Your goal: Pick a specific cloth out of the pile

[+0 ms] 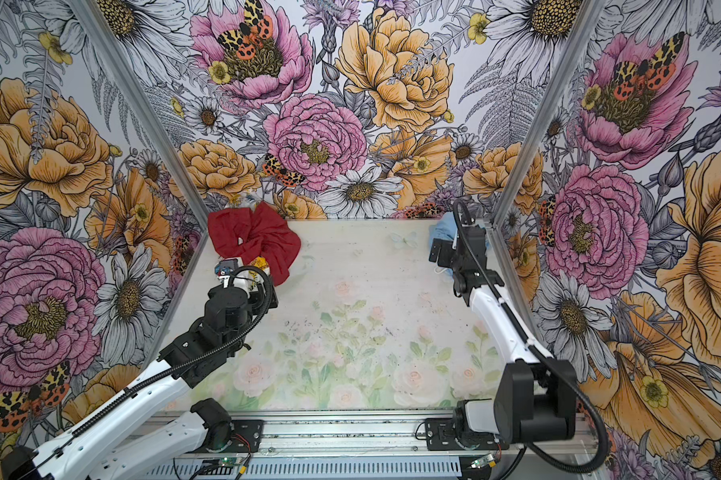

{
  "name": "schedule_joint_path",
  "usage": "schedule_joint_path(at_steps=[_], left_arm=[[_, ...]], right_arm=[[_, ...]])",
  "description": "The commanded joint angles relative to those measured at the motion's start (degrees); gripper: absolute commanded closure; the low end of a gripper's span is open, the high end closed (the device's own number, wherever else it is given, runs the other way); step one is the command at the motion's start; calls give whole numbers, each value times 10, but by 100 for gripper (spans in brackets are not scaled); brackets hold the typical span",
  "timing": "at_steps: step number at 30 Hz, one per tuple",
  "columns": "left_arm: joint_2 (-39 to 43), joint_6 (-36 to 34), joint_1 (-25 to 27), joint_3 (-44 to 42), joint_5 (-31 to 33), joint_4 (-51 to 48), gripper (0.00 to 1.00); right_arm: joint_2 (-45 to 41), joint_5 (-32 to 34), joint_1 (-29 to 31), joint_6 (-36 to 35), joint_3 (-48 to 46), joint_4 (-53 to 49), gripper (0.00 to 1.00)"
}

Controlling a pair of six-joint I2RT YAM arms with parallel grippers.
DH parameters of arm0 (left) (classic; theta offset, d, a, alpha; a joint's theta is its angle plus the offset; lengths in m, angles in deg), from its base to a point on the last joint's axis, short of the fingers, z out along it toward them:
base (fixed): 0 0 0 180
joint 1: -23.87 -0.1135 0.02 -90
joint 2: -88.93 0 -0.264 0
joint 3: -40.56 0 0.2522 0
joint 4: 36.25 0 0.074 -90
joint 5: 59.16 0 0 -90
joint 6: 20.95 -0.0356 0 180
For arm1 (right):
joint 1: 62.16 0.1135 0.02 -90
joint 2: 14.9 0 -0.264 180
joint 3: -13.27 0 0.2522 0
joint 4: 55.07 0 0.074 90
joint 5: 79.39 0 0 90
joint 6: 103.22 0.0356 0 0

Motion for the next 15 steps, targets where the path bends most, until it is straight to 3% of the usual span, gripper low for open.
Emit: schedule_joint_path(at_steps=[1,3,9,11,15], left_arm=[[-43,-172,-32,-106,106,251,1],[-67,-189,-78,-164,67,375,1],[-115,-40,-296,-264,-194,521,1],[-170,-30,-328,-270,-219,577,1],[-252,-45,-341,-247,-259,655,1]], right_arm=[[-93,4,-2,19,-136,207,0],[-136,42,-2,13,-191,203,0],[-214,126,-4,-34,-286,165,0],[-232,136,-4,-38,-316,173,0],[-244,127,-4,-11,-345,160,1]])
